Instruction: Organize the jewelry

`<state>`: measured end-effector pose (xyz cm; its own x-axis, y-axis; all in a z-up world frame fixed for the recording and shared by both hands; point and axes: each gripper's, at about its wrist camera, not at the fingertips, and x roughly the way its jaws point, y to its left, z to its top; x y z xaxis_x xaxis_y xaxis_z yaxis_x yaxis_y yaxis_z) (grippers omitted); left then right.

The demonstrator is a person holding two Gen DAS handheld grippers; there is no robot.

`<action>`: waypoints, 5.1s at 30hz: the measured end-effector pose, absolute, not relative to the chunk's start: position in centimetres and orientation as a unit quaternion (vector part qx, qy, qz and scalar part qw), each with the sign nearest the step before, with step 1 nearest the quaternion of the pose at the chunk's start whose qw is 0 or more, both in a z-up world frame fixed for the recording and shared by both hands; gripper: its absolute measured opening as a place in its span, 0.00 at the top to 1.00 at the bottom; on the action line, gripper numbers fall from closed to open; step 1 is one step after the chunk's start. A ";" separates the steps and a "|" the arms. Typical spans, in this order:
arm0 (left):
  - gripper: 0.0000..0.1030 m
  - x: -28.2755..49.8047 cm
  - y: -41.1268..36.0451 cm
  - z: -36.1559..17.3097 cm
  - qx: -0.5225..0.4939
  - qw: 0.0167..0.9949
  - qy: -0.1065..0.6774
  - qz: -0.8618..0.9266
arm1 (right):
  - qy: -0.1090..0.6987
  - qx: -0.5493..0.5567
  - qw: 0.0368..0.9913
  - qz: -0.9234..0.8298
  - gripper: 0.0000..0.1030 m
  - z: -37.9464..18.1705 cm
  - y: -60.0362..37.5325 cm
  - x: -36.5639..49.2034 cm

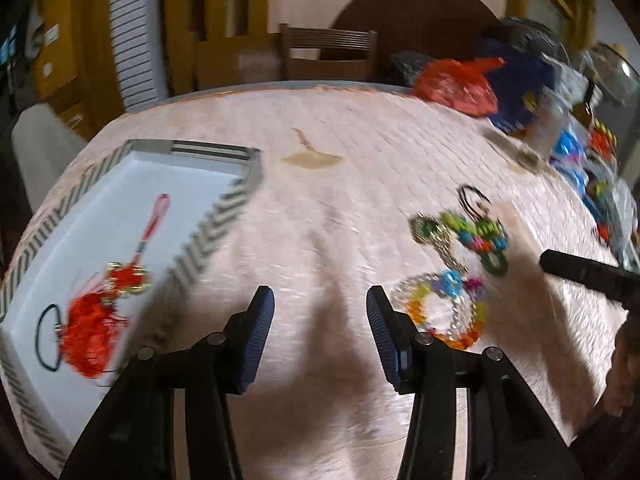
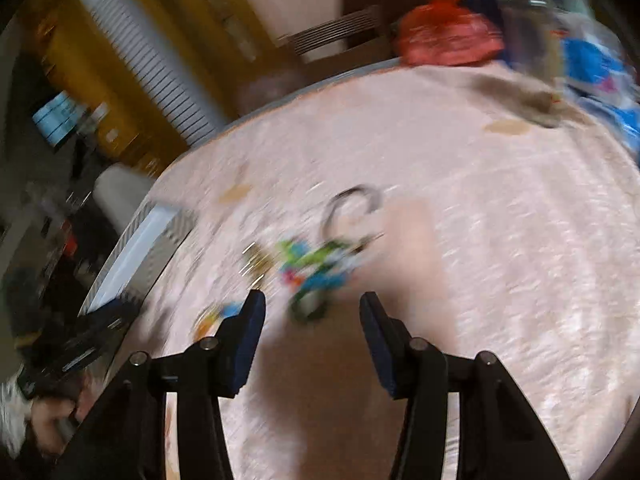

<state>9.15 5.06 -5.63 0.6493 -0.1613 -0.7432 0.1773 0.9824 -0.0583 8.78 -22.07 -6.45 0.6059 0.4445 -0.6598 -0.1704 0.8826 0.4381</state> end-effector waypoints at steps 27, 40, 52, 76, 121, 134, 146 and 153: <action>0.50 8.5 4.9 -6.8 -0.015 0.910 0.398 -0.113 | 0.446 0.049 0.883 0.138 0.91 -7.6 -20.1 8.1; 0.50 11.6 -0.4 -8.2 0.045 0.879 0.436 -0.188 | 0.466 0.061 0.873 0.133 0.85 -9.5 -21.4 8.3; 0.79 9.1 0.4 -7.0 0.041 0.893 0.405 -0.193 | 0.457 0.001 0.881 0.121 0.89 -9.4 -19.9 8.3; 0.79 7.8 4.8 -3.3 -0.034 0.910 0.392 -0.130 | 0.359 0.127 0.908 0.171 0.91 -4.4 -22.7 5.2; 0.79 8.7 22.3 1.9 -0.096 0.926 0.361 0.052 | 0.315 0.050 0.914 0.250 0.91 2.8 -9.0 8.5; 0.79 10.0 28.0 -0.1 -0.110 0.917 0.372 0.095 | 0.317 0.030 0.895 0.312 0.91 4.9 0.4 12.5; 0.79 10.6 28.7 -4.1 -0.098 0.902 0.404 0.118 | 0.380 0.034 0.855 0.352 0.91 0.1 8.6 16.3; 0.78 10.5 28.5 -6.0 -0.091 0.894 0.422 0.120 | 0.421 0.015 0.838 0.346 0.91 -3.6 11.5 16.7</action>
